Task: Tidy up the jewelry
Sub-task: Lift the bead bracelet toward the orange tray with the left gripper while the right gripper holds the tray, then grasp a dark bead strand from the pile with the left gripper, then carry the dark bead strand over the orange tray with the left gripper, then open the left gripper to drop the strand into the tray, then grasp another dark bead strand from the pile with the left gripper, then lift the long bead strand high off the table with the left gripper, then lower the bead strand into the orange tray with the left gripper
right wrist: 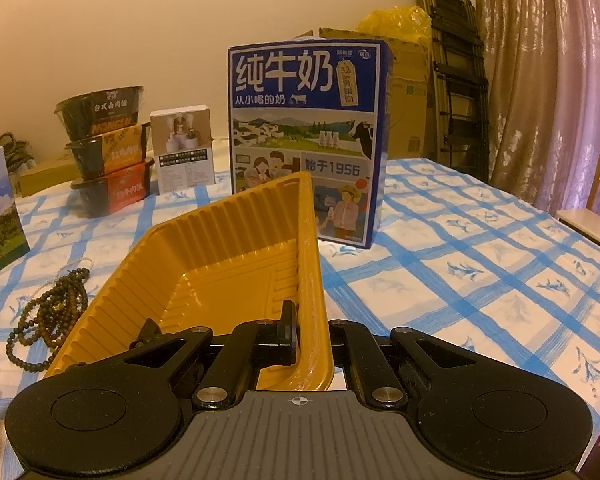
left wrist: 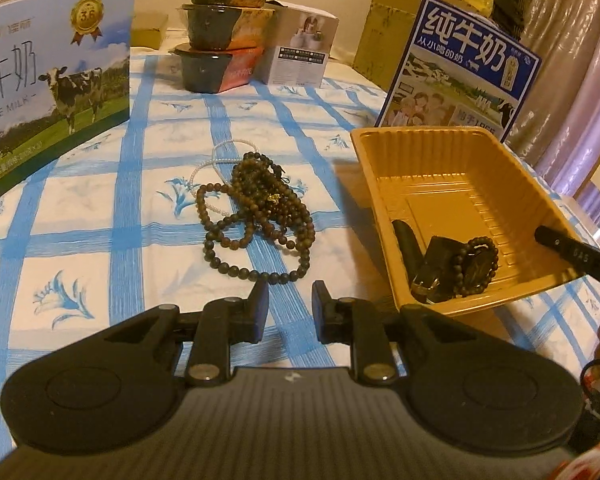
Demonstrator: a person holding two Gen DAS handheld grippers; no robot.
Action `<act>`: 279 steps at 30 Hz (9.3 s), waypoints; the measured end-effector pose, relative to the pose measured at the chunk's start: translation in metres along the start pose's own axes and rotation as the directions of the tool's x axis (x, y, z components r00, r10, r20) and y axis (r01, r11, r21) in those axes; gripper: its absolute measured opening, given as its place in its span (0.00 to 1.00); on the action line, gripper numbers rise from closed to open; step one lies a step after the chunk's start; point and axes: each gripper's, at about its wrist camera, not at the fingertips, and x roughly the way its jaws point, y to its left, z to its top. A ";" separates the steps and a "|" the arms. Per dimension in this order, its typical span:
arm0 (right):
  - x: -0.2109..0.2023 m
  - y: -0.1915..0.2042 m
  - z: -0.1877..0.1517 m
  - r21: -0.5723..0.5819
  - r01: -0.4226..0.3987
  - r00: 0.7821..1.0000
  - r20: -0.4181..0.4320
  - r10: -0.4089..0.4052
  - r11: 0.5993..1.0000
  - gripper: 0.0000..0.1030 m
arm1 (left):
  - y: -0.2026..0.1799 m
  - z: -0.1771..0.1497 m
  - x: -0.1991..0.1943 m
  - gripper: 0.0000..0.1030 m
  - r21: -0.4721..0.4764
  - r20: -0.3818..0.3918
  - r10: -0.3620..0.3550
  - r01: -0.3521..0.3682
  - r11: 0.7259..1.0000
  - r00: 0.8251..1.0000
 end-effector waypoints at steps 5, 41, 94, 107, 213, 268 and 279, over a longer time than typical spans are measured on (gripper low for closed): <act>0.002 -0.001 -0.001 0.002 0.002 1.000 -0.007 -0.002 1.000 0.05 | -0.001 0.003 0.010 0.19 0.002 -0.001 0.008 -0.008 1.000 1.000; 0.007 0.000 -0.001 0.009 0.006 1.000 -0.018 -0.006 1.000 0.05 | 0.034 0.086 0.047 0.06 -0.113 0.118 0.060 -0.046 0.993 0.991; 0.002 0.009 0.009 -0.004 -0.021 1.000 0.010 0.021 1.000 0.06 | -0.107 0.126 0.007 0.06 0.040 0.058 -0.372 0.371 0.928 0.926; 0.004 0.008 0.007 0.001 -0.017 1.000 0.003 0.017 1.000 0.06 | -0.109 0.092 0.051 0.17 0.041 -0.059 -0.330 0.333 0.942 0.942; 0.006 0.007 0.000 0.018 -0.010 1.000 -0.011 0.010 1.000 0.06 | 0.004 0.204 -0.088 0.06 0.143 0.341 -0.038 -0.012 0.990 0.939; 0.004 0.011 0.010 0.009 -0.034 0.999 0.003 0.034 0.999 0.06 | -0.169 0.272 -0.206 0.06 0.382 0.452 -0.438 0.275 0.882 0.777; 0.003 0.011 0.010 0.018 -0.041 0.999 0.005 0.041 0.999 0.07 | -0.177 0.240 -0.133 0.06 0.287 0.271 -0.486 0.412 0.865 0.831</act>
